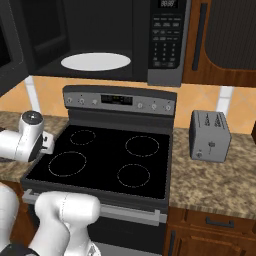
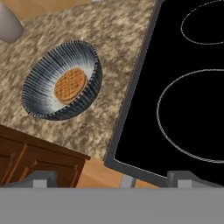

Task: Open the microwave, place the bowl with waffle inside the microwave, then close the microwave door and turn it on.

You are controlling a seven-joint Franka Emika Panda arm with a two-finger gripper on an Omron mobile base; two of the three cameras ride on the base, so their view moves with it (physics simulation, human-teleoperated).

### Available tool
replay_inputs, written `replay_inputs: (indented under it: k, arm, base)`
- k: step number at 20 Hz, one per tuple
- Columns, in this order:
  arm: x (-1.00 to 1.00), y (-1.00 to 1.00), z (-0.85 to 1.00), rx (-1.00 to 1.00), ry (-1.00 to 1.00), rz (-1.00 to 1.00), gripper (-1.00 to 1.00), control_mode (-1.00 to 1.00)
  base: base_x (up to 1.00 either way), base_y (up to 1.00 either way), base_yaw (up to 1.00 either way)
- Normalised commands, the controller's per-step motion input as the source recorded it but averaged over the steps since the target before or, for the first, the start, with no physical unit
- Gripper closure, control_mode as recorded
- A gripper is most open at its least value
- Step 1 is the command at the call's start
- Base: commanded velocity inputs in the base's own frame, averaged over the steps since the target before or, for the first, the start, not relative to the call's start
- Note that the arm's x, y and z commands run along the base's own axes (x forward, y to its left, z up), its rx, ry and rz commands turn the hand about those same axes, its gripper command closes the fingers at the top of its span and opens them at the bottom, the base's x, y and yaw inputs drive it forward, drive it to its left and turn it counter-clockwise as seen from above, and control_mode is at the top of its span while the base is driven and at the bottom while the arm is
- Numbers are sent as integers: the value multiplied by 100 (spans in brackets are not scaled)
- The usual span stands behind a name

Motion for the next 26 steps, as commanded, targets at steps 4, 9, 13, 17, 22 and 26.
replay_inputs:
  k: [4, 9, 13, 17, 22, 26]
  arm:
    - [31, 27, -35, 0, 2, 0, -100, -100]
    - [42, 38, -22, 0, 1, 0, -100, -100]
    - [38, 44, -21, 0, 4, 0, -100, -100]
    - [43, 39, -8, 0, 2, 0, -100, -100]
    - [44, 41, 0, 0, 3, 0, -100, -100]
    - [36, 42, -6, 0, 4, 0, -100, -100]
  base:
    - [0, 0, 0]
    - [0, 0, 0]
    - [0, 0, 0]
    - [0, 0, 0]
    - [0, 0, 0]
    - [0, 0, 0]
